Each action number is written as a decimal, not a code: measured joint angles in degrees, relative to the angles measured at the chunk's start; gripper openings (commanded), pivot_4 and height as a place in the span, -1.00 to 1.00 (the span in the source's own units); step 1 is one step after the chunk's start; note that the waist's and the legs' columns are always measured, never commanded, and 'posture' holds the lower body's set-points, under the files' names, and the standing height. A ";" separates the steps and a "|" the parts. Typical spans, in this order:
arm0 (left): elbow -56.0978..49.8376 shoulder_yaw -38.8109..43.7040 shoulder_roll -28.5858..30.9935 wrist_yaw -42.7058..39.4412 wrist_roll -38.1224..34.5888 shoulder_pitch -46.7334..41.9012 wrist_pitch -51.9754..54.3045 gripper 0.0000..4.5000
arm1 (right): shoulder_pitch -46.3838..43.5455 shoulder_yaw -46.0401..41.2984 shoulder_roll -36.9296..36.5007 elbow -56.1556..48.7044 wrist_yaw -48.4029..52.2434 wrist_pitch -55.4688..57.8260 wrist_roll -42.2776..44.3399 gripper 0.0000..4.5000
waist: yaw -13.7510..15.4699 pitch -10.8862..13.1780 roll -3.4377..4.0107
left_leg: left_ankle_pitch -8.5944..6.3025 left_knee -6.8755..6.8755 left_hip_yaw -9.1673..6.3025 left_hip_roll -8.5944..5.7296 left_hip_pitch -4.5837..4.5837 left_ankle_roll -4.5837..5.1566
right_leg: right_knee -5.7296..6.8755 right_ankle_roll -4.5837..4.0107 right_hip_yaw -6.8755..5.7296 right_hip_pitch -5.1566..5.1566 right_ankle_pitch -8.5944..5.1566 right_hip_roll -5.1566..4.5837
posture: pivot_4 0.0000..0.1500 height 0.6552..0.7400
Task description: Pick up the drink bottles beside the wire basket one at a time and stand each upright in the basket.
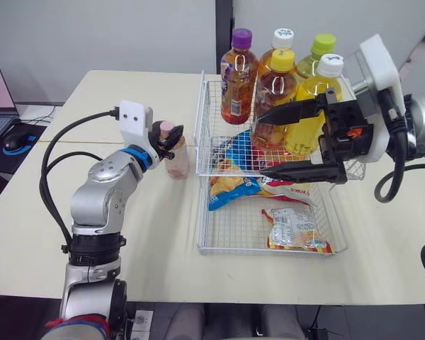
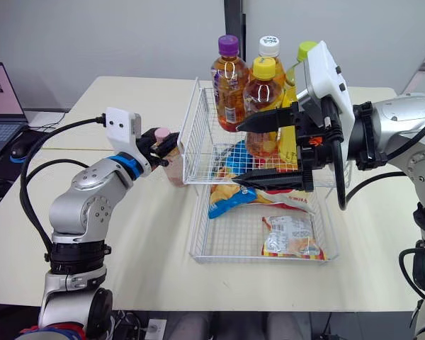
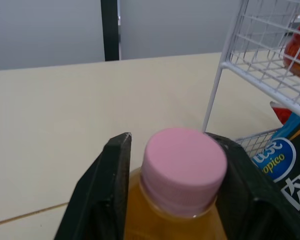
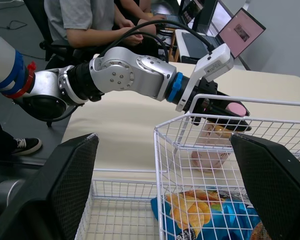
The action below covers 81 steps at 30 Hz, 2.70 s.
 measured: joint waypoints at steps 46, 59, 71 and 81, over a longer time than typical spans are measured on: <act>13.31 6.44 34.79 -32.96 -23.04 -35.42 21.13 -0.38 | 3.91 -12.88 -7.75 0.21 -2.45 4.52 6.95 1.00 | -0.82 0.03 -0.02 | 0.00 -0.05 -0.10 0.05 -0.09 0.00 | -0.16 0.02 -0.07 0.00 0.00 0.16 | 1.00 1.00; 26.12 -6.28 25.29 -43.43 -20.50 -55.88 23.47 -0.38 | 8.04 -17.33 -11.20 -1.08 -3.53 5.09 11.42 1.00 | -1.69 0.05 0.01 | 0.00 -0.05 0.08 0.09 -0.09 0.01 | -0.05 0.03 0.02 -0.06 0.00 0.21 | 1.00 1.00; 27.42 -9.58 16.27 -46.03 -13.52 -51.56 15.23 -0.38 | 11.70 -20.00 -12.63 -3.14 -7.60 5.40 14.94 1.00 | -1.57 0.06 0.01 | 0.00 -0.02 0.01 0.08 -0.16 0.01 | -0.04 0.03 0.08 -0.12 0.00 0.18 | 1.00 1.00; 26.84 -10.92 10.87 -45.56 -10.31 -46.14 13.30 -0.38 | 13.45 -21.50 -13.25 -3.99 -10.18 5.38 16.82 1.00 | -1.49 0.06 0.01 | 0.00 0.00 0.01 0.07 -0.17 0.01 | -0.02 0.03 0.08 -0.12 0.00 0.17 | 1.00 1.00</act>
